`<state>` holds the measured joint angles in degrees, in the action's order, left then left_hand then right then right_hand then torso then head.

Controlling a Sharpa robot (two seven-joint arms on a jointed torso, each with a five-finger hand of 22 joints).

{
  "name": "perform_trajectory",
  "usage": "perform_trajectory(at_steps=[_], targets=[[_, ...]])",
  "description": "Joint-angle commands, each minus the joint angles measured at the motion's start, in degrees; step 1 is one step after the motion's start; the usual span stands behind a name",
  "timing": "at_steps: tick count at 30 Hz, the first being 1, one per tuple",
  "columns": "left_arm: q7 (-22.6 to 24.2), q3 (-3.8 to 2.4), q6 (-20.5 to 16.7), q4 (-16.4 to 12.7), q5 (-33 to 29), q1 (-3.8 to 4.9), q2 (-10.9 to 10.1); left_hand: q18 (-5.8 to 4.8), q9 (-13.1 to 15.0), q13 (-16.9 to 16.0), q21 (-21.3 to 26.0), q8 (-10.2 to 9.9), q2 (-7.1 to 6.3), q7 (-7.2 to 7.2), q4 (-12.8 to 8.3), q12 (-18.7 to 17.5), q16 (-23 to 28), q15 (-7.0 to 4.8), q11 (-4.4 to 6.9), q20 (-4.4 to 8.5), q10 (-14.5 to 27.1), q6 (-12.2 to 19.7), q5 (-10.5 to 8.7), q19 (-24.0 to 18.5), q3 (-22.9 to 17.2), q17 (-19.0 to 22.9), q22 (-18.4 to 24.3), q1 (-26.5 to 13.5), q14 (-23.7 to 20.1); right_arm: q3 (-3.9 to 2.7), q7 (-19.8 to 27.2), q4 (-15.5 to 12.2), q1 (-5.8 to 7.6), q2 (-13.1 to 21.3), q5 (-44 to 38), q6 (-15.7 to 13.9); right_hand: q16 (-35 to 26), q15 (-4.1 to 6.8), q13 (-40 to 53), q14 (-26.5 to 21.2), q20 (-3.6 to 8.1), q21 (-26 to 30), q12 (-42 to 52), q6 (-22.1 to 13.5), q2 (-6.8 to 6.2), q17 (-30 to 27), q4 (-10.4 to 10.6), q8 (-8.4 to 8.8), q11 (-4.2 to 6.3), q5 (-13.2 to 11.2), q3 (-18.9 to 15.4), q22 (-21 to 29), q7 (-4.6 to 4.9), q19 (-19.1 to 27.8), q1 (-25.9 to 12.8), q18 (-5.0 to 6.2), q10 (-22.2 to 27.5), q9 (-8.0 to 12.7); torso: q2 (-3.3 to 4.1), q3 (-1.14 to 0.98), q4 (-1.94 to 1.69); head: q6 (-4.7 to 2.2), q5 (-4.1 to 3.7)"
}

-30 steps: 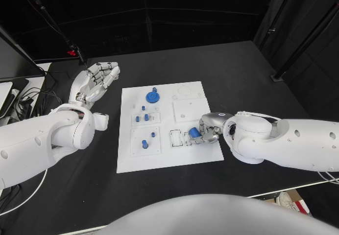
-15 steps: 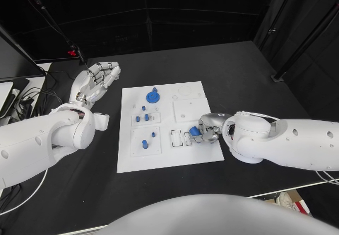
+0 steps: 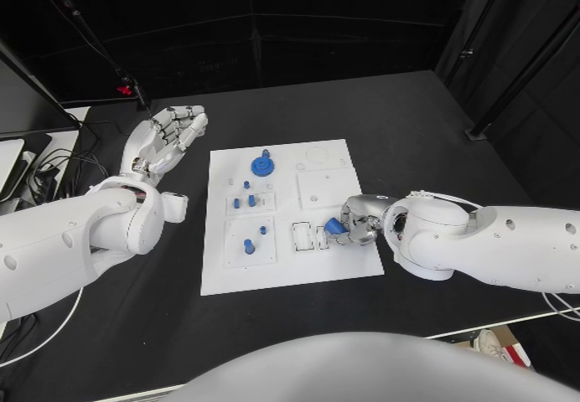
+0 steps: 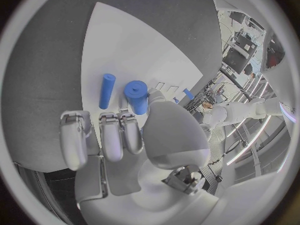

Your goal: Assemble the parts on the task board

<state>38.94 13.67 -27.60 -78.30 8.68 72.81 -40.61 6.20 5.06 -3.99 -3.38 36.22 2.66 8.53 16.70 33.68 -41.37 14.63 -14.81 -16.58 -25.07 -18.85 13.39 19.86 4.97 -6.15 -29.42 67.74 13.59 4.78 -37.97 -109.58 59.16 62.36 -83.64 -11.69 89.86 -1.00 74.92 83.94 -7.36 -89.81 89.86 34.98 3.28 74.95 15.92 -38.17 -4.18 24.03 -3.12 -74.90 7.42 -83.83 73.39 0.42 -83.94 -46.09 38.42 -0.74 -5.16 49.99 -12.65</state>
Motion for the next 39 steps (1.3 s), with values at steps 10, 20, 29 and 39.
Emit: perform_trajectory(at_steps=[10,20,29,39], targets=[[5.61,-0.06,0.72,0.04,-0.03,0.08,-0.03,-1.06,-0.09,0.07,-0.35,0.27,0.66,8.34,0.00,0.24,-0.28,0.10,0.13,-0.14,0.44,0.35,0.25,0.08,0.44,0.05,0.05,0.13,-0.31,0.34,6.44,-0.70,-0.35,1.52,11.19,-9.36,0.14,0.37,15.08,6.06,0.42,-0.19,0.14,2.33,-0.06,15.05,-0.42,2.25,0.07,0.58,1.30,-15.10,0.39,-6.17,4.09,-0.42,-6.06,40.24,0.02,-0.03,0.00,0.01,0.27],[5.54,-0.06,0.71,0.26,-0.03,0.06,-0.03,-1.06,-0.11,0.07,-0.34,0.29,0.68,8.34,0.00,0.28,-0.32,0.10,0.13,-0.14,0.44,0.36,0.26,0.05,0.49,0.08,0.10,0.15,-0.30,0.32,10.42,-2.23,-0.32,3.92,21.35,-13.70,0.14,0.06,15.08,6.06,0.16,-0.19,0.14,5.86,-0.19,15.05,-0.53,3.59,-0.25,0.27,2.07,-15.10,0.74,-6.17,5.73,-0.42,-6.06,40.86,0.04,-0.04,-0.02,0.01,0.35],[5.48,-0.06,0.69,0.36,-0.03,0.03,0.00,-1.06,-0.11,0.07,-0.34,0.29,0.68,8.34,0.00,0.28,-0.32,0.10,0.13,-0.14,0.44,0.36,0.26,0.05,0.49,0.08,0.10,0.15,-0.30,0.29,14.67,-3.49,-0.27,5.95,30.81,-17.29,0.14,-0.03,15.08,6.06,0.05,-0.19,0.14,11.48,-0.31,15.05,-0.16,6.88,-0.17,0.15,2.85,-15.10,0.70,-6.17,6.60,-0.42,-6.06,41.85,0.01,0.02,-0.02,0.01,0.44],[5.36,-0.05,0.75,0.48,-0.03,0.03,0.19,-1.07,-0.14,0.08,-0.34,0.34,0.71,8.34,0.00,0.34,-0.38,0.09,0.13,-0.14,0.44,0.37,0.28,0.04,0.55,0.13,0.09,0.20,-0.27,0.22,21.33,-4.14,0.35,7.40,42.42,-17.95,0.14,0.04,15.08,6.06,0.06,-0.19,0.14,14.48,-0.53,15.05,0.16,10.02,-0.23,-0.26,3.06,-15.10,0.65,-6.17,6.38,-0.42,-6.06,42.26,-0.02,0.01,-0.15,0.01,0.57]])
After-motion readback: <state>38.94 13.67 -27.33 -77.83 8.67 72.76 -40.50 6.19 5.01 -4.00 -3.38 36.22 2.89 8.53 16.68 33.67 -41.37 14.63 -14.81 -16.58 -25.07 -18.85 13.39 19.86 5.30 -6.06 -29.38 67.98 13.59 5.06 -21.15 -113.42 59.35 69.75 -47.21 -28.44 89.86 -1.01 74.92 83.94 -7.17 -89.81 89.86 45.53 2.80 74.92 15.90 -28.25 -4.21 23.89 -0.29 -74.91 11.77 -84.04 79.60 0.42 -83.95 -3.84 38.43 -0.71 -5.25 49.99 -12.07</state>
